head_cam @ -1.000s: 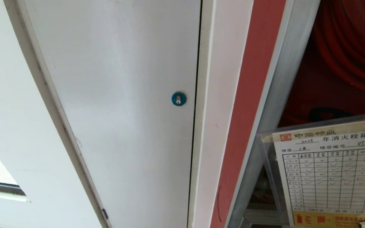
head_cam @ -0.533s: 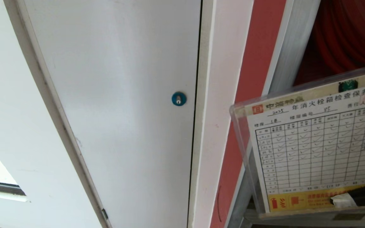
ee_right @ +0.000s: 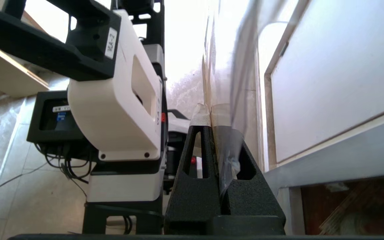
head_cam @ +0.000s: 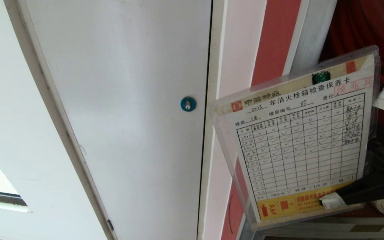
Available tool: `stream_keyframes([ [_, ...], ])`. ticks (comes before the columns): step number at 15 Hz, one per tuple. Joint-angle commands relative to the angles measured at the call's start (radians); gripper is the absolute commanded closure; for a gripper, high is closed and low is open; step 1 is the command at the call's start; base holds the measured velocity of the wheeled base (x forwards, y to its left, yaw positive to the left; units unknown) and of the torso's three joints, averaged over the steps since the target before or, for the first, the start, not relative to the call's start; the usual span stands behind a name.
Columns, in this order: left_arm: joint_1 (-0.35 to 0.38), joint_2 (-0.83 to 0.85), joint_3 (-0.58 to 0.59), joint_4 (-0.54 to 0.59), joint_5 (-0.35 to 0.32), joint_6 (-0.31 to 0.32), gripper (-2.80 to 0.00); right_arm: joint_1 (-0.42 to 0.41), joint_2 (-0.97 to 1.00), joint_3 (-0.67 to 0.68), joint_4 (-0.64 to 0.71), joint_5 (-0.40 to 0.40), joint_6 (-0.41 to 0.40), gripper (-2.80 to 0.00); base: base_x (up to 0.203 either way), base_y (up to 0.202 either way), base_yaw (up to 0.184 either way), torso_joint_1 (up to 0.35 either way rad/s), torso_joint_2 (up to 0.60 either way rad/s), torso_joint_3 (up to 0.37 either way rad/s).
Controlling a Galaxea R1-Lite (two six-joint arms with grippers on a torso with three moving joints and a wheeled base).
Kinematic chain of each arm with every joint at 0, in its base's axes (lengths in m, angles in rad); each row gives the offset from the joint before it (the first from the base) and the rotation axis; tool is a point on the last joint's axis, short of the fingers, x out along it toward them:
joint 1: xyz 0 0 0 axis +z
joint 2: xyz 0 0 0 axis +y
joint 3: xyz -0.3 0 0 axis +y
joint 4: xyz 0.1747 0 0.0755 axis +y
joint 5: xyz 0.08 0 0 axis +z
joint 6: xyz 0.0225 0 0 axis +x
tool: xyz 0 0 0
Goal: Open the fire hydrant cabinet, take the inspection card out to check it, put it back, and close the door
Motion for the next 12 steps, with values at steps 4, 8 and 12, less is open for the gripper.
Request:
stream_keyframes([
  [4, 0.0, 0.001, 0.006, 0.0, 0.0, 0.0, 0.0, 0.008, 0.081, -0.067, 0.008, 0.073, -0.006, 0.0, 0.0, 0.0, 0.0, 0.0, 0.0, 0.0],
  [8, 0.0, 0.001, 0.006, 0.0, 0.0, 0.0, 0.0, 0.013, 0.138, -0.118, 0.012, 0.128, -0.009, 0.0, 0.0, 0.0, 0.0, 0.0, 0.0, 0.0],
  [12, 0.0, 0.0, 0.006, 0.0, 0.0, 0.0, 0.0, 0.016, 0.183, -0.148, 0.012, 0.154, -0.012, 0.0, 0.0, 0.0, 0.0, 0.0, 0.0, 0.0],
])
